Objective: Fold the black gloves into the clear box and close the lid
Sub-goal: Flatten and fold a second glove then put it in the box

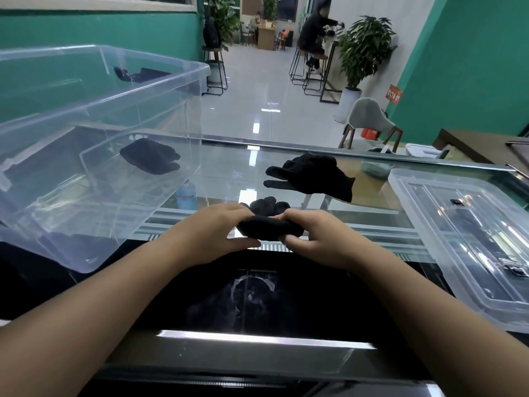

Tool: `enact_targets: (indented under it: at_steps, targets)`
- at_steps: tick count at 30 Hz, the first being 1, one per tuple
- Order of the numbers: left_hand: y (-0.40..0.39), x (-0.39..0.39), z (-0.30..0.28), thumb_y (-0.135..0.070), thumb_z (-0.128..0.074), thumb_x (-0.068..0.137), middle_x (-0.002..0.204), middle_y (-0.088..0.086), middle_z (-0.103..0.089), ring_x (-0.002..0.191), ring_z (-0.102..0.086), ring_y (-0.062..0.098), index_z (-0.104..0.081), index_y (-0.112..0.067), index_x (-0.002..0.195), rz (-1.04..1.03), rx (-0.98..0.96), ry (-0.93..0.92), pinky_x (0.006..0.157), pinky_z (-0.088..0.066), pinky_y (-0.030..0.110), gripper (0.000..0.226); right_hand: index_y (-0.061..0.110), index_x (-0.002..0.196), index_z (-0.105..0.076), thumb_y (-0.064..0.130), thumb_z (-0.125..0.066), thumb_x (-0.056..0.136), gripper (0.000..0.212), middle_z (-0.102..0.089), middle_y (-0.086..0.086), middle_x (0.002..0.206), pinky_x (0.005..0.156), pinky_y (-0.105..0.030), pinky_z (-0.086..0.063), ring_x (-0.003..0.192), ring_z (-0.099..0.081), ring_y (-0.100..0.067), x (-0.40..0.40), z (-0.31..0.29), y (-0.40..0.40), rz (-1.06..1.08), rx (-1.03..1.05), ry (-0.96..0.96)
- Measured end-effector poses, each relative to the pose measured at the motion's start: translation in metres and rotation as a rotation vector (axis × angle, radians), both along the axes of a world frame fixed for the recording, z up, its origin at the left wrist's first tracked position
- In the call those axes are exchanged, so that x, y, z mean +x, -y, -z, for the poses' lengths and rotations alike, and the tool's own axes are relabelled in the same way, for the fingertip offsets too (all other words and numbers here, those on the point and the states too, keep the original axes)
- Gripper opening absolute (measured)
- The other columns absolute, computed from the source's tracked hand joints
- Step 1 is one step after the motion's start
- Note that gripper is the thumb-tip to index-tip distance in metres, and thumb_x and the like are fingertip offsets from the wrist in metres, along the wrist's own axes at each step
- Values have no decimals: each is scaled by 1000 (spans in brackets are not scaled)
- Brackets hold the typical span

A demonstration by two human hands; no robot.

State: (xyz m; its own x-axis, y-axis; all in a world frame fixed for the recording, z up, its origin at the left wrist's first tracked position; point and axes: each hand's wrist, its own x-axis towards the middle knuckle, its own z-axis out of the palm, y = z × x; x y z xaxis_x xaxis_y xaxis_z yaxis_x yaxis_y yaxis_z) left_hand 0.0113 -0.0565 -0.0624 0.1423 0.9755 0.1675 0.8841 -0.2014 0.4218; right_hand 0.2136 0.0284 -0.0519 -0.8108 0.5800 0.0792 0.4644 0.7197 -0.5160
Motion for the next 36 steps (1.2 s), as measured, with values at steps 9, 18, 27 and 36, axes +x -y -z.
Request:
enact_targets:
  at_steps: [9, 18, 27, 36]
  targets:
    - [-23, 5, -7, -40, -44, 93, 79, 2, -68, 80, -63, 21, -62, -14, 93, -278, -10, 306, 74, -48, 36, 31, 22, 98, -57, 31, -58, 85, 16, -67, -3, 86, 76, -39, -53, 82, -66, -23, -10, -5, -24, 222, -263, -127]
    - [-40, 11, 0, -17, -52, 90, 104, -3, -60, 95, -58, 16, -52, -15, 110, -446, 32, 415, 82, -44, 26, 21, 9, 90, -64, 12, -59, 89, 6, -66, -10, 89, 73, -28, -59, 85, -67, -22, -35, -25, -47, 284, -656, -68]
    - [-54, 2, -2, -7, -53, 84, 122, 8, -57, 104, -57, 21, -49, -9, 126, -493, -139, 322, 86, -47, 30, 42, -6, 95, -66, 16, -64, 86, 24, -62, -2, 66, 51, -21, -58, 49, -67, -8, -52, -29, -53, 414, -542, 121]
    - [-70, -6, -28, -39, -53, 88, 84, 10, -67, 76, -55, 24, -71, -11, 79, -361, -505, 222, 77, -47, 34, 33, 6, 66, -52, 17, -64, 86, 26, -48, -4, 60, 44, -19, -42, 52, -47, -14, -60, -35, -49, 451, -461, 256]
